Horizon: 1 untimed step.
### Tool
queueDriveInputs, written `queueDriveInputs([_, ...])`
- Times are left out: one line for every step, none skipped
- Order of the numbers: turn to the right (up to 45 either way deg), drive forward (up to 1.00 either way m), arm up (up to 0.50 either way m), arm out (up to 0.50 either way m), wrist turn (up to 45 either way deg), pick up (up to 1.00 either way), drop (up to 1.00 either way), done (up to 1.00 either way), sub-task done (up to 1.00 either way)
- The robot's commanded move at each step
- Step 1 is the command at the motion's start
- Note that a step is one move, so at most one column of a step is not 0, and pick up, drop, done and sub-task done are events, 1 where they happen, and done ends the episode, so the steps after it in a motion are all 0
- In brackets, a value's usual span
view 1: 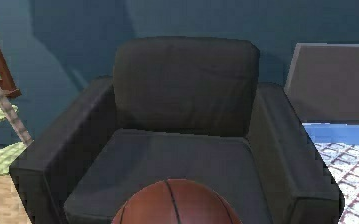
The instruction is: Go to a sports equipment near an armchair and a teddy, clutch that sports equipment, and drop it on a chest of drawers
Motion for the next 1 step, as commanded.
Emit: queueDriveInputs([-45.0, 0.00, 0.00, 0.00, 0.0, 0.00, 0.00, 0.00, 0.00])
